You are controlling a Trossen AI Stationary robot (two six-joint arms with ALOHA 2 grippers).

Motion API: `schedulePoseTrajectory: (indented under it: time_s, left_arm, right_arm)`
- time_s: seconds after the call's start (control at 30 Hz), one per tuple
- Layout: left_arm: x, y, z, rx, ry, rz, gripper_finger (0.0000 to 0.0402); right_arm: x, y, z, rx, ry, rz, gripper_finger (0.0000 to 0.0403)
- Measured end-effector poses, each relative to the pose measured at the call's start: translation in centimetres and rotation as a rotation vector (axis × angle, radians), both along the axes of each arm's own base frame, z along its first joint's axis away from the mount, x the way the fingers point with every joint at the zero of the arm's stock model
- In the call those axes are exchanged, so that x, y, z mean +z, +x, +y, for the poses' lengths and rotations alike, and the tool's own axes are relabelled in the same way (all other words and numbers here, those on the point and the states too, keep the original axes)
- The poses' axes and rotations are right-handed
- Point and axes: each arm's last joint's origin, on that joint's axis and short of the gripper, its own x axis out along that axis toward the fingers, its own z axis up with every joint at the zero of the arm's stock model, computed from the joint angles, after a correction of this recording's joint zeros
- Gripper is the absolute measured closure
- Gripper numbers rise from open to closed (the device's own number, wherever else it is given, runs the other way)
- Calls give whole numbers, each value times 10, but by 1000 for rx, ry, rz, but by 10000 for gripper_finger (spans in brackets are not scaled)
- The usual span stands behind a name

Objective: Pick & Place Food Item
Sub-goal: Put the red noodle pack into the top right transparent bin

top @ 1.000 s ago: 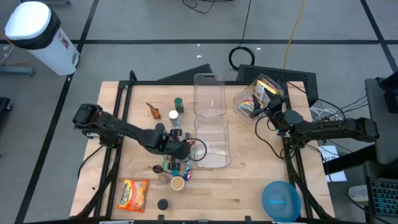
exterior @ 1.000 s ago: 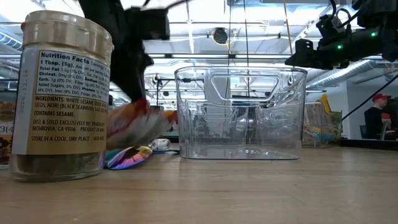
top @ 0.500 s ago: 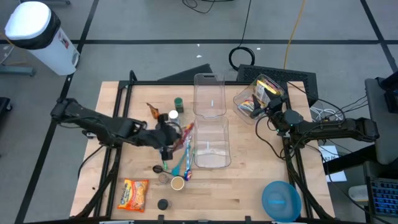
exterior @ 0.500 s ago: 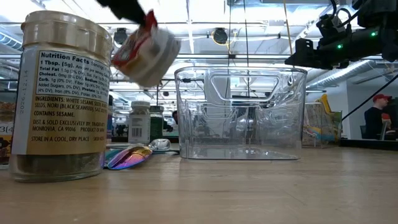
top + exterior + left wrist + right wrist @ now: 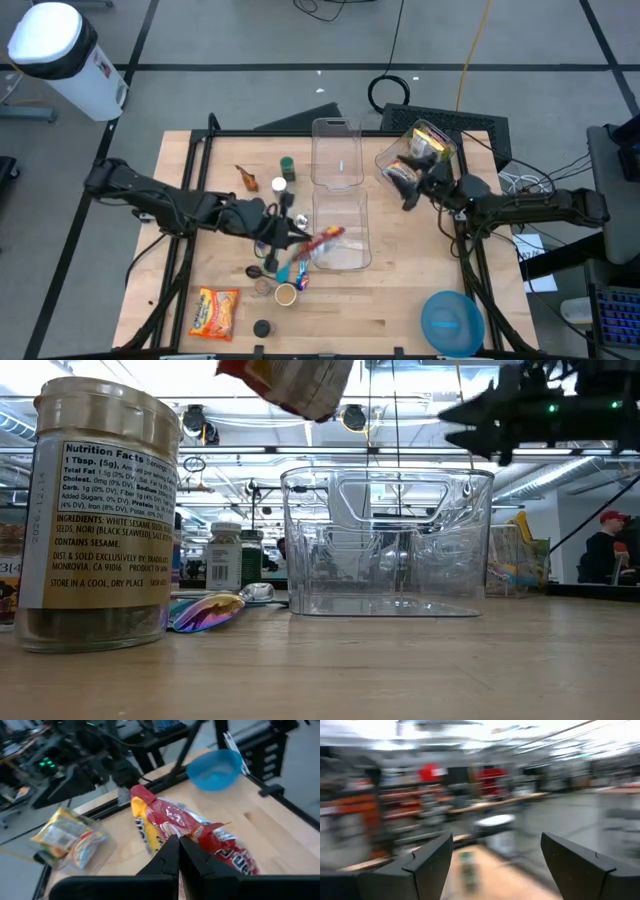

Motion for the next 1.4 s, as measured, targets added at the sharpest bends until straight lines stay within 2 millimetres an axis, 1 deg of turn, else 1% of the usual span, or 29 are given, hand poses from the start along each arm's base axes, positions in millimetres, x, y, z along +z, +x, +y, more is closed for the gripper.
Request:
schedulePoseTrajectory:
  time_s: [0.07, 0.13, 0.23, 0.33, 0.43, 0.53, 0.63, 0.7, 0.87, 1.17, 1.27, 1.4]
  left_arm:
    - [-4, 6, 0, -5, 22, -2, 399]
    - [-5, 8, 3, 2, 33, 2, 399]
    - [-3, 9, 9, 24, 15, -17, 399]
    - [-4, 10, 12, 38, 5, -8, 399]
    - [-5, 11, 11, 38, 3, -5, 400]
    - [-10, 14, 12, 41, 6, 18, 399]
    - [-12, 17, 12, 44, 3, 12, 400]
    - [-13, 17, 12, 47, 5, 20, 399]
    - [-13, 17, 11, 46, 4, 22, 400]
    - [-14, 17, 12, 51, -3, 29, 397]
    - [-14, 17, 12, 52, -4, 28, 399]
    - [-13, 17, 12, 53, -4, 25, 396]
  right_arm:
    - [6, 10, 5, 132, 12, 36, 110]
    - [10, 21, 12, 247, 9, 90, 110]
    - [14, 38, 25, 362, -54, 149, 110]
    - [15, 54, 39, 414, -160, 206, 110]
    - [16, 70, 48, 444, -241, 250, 110]
    - [13, 84, 51, 449, -272, 291, 110]
    - [13, 98, 52, 450, -278, 283, 110]
    - [13, 105, 53, 487, -284, 271, 110]
    - [14, 114, 57, 583, -292, 266, 110]
    - [18, 112, 63, 765, -249, 222, 110]
    - [19, 112, 63, 764, -246, 217, 110]
    - [18, 113, 60, 675, -254, 224, 110]
